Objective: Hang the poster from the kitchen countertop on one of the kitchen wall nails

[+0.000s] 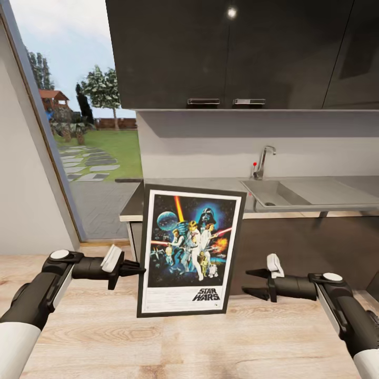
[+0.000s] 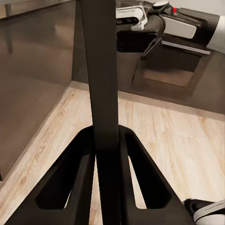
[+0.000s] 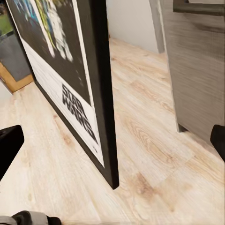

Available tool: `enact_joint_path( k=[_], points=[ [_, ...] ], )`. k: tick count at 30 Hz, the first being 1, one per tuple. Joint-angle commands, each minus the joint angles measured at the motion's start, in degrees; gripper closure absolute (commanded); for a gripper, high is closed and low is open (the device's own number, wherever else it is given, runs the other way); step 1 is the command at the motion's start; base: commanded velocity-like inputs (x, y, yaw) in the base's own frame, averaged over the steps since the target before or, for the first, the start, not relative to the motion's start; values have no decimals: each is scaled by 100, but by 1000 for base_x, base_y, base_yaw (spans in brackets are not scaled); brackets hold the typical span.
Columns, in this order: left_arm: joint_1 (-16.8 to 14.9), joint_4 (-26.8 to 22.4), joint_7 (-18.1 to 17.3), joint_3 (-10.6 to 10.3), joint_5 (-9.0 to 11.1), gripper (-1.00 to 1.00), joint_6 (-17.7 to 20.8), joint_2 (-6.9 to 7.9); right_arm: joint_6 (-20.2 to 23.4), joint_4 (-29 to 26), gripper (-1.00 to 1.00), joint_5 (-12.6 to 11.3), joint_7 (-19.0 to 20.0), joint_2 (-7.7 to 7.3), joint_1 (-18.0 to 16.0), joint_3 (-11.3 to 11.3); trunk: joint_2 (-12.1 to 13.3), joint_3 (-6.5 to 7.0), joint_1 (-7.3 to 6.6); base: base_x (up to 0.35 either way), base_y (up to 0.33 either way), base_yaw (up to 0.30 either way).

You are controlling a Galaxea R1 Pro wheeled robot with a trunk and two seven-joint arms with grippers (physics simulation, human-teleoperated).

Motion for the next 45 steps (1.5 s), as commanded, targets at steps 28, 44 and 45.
enact_joint_path(
  k=[28, 44, 45],
  points=[
    [1, -46, -10, -26, 20, 100, 47, -4, -415, 56, -100, -70, -3, 53, -4, 452, -4, -6, 0, 0, 0, 0],
    [1, -55, -10, -26, 27, 100, 47, -4, -776, 68, -100, -79, -9, 273, -4, 448, -4, -6, 0, 0, 0, 0],
    [1, -55, -10, -26, 28, 100, 47, -4, -778, 68, -100, -79, -8, 276, -4, 448, -4, -6, 0, 0, 0, 0]
  ],
)
